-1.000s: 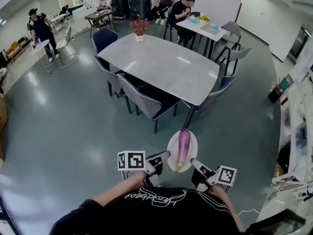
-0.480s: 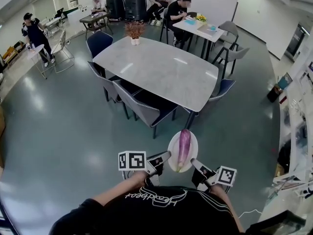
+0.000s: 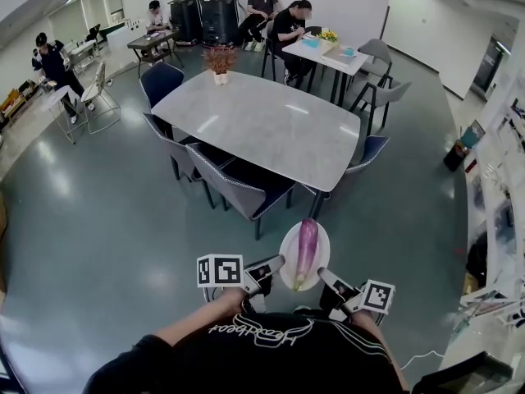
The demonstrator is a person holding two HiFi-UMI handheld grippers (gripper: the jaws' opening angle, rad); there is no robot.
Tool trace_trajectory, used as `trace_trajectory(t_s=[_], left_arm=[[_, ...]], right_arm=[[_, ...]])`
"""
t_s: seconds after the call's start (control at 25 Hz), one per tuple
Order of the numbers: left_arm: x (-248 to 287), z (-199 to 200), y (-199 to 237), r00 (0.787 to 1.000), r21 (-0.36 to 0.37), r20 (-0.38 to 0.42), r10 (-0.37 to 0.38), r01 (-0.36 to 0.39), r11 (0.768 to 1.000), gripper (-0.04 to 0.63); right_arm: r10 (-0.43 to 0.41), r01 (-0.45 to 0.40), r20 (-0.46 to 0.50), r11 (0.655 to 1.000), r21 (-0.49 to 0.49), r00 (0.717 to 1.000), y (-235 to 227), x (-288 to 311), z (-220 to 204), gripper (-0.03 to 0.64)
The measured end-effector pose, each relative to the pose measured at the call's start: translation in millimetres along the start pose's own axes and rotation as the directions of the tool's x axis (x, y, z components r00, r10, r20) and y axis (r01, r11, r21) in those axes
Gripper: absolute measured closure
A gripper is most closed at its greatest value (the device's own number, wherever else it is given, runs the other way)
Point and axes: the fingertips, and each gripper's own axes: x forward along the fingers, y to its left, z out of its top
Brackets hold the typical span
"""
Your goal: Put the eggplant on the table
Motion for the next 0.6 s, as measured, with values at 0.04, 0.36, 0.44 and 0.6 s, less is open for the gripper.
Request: trace_trajectory(t_s=[0.04, 0.36, 0.44, 0.6], left_arm=[[-1, 0, 1, 1.0, 0.001, 0.002, 0.002, -0.002, 1.0, 0.572], [-14, 22, 16, 0.997, -0.009, 0.073, 0.035, -0.034, 0.999, 0.573], [-15, 29, 24, 0.995, -0.028, 0.089, 0.047, -0.045, 0.999, 0.574], [-11, 47, 31, 0.989, -0.041, 0.125, 0.075, -0.07, 0.997, 0.574]], right_arm=[[0.001, -0.001, -0.004, 1.0, 0.0, 1.0, -1, 1, -1, 0.595], [0.03, -0.03, -0.082, 1.0, 0.003, 0.996, -5, 33, 2, 0.597], [0.038, -0.038, -0.106, 0.999, 0.004, 0.994, -9, 43, 4, 0.595], [0.046, -0.043, -0.137, 0.999, 0.023, 0.989, -15, 63, 18, 0.595]])
